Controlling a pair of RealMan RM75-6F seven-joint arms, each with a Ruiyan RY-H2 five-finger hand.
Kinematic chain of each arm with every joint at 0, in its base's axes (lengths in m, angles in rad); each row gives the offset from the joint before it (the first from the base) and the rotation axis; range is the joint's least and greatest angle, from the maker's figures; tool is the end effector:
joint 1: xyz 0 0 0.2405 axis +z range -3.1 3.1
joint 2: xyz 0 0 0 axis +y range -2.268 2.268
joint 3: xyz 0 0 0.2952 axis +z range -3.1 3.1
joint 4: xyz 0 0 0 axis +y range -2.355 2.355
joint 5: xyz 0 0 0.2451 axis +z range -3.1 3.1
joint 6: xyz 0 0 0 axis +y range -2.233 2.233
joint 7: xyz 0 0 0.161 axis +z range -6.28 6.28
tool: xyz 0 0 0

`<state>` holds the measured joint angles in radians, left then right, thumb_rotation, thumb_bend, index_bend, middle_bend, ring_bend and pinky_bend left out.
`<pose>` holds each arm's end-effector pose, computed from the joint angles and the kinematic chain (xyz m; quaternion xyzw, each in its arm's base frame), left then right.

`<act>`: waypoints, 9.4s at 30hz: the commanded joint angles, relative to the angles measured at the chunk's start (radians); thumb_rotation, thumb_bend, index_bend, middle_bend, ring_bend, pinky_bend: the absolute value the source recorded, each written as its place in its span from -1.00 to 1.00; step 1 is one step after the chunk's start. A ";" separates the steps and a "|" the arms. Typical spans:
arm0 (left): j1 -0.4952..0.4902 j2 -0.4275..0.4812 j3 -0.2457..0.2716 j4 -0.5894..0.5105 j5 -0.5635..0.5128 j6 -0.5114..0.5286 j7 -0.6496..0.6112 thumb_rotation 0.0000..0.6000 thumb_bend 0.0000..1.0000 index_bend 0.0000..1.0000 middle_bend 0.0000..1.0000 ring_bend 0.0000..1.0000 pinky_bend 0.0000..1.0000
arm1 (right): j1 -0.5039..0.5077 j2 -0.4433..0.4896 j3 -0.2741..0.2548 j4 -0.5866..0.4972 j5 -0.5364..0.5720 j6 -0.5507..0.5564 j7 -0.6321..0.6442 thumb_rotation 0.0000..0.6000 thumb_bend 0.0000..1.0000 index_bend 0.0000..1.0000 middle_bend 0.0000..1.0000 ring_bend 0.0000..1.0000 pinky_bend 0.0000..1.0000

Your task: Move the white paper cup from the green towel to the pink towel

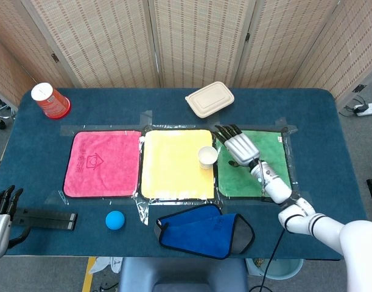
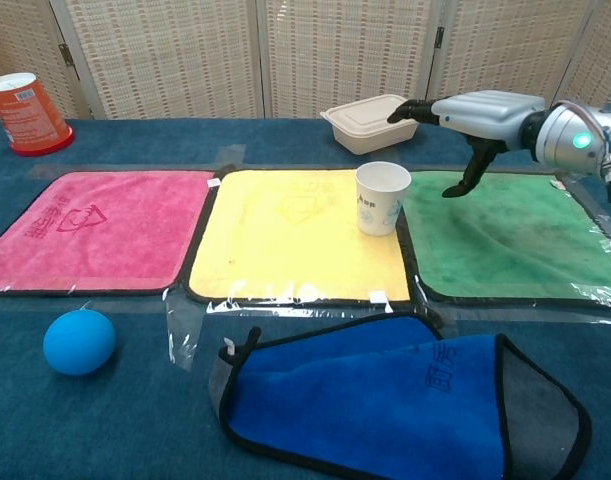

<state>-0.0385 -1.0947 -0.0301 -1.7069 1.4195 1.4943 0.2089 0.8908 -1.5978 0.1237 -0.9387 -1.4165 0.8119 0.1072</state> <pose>-0.3621 0.1805 0.1455 -0.5929 -0.3824 -0.3129 0.6359 -0.2068 -0.4922 -0.0336 0.7864 -0.2946 0.3446 0.4196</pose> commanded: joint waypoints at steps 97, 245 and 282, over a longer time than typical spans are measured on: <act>-1.105 -0.331 -0.230 0.296 0.025 -1.018 0.016 0.17 0.87 -0.80 -0.83 -0.94 -1.00 | -0.385 0.492 -0.067 -0.559 -0.019 0.362 -0.204 1.00 -0.60 -1.00 -1.00 -1.00 -1.00; -1.157 -0.114 0.184 0.149 -0.847 -0.635 0.536 -0.99 0.95 -0.56 -0.58 -0.72 -1.00 | -0.426 0.459 -0.034 -0.487 -0.087 0.353 -0.025 1.00 -0.60 -1.00 -1.00 -1.00 -1.00; -0.361 -0.011 0.041 0.079 -0.312 -0.027 -0.252 -0.15 -0.29 -0.73 -0.73 -0.91 -1.00 | -0.678 0.572 -0.100 -0.611 -0.079 0.591 -0.042 1.00 -0.60 -1.00 -1.00 -1.00 -1.00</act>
<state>-0.4191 -1.1003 0.0066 -1.6340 1.0880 1.4535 -0.0375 0.2174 -1.0216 0.0265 -1.5505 -1.4958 1.3982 0.0607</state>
